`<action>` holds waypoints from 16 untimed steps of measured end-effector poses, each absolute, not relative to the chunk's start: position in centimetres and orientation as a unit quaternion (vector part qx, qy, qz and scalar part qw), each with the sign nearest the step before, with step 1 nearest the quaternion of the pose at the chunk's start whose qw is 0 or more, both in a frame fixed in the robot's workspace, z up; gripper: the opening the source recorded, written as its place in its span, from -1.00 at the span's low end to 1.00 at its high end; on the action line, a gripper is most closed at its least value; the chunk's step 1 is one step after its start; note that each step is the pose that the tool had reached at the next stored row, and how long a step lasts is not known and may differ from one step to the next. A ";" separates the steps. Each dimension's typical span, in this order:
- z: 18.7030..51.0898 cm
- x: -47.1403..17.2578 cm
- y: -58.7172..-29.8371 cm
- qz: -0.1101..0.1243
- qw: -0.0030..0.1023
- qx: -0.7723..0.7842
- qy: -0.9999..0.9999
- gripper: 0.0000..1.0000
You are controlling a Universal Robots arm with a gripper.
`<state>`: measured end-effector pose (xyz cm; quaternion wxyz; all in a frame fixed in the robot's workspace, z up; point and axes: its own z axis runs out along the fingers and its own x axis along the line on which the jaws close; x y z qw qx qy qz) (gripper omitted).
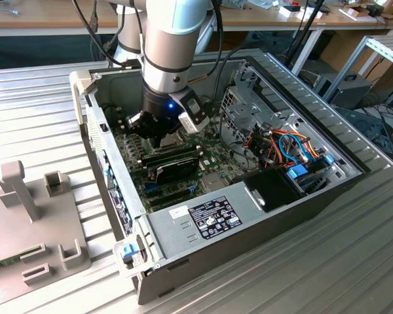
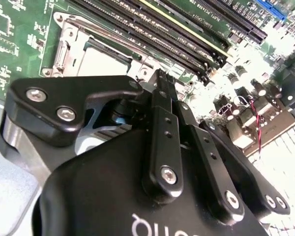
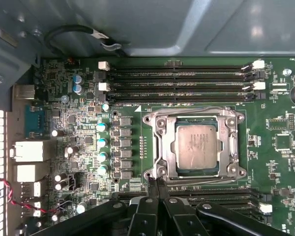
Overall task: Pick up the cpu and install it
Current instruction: 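Install the second cpu locking lever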
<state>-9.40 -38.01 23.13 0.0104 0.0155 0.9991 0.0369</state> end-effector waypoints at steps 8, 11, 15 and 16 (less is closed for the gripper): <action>23.1 -8.3 -38.0 0.037 0.010 0.016 0.999 -0.79; 23.1 -7.4 -38.0 0.038 0.010 0.016 0.999 -0.79; 23.0 -6.2 -38.0 0.038 0.010 0.016 0.999 -0.79; 23.0 -6.0 -38.0 0.038 0.010 0.016 0.999 -0.79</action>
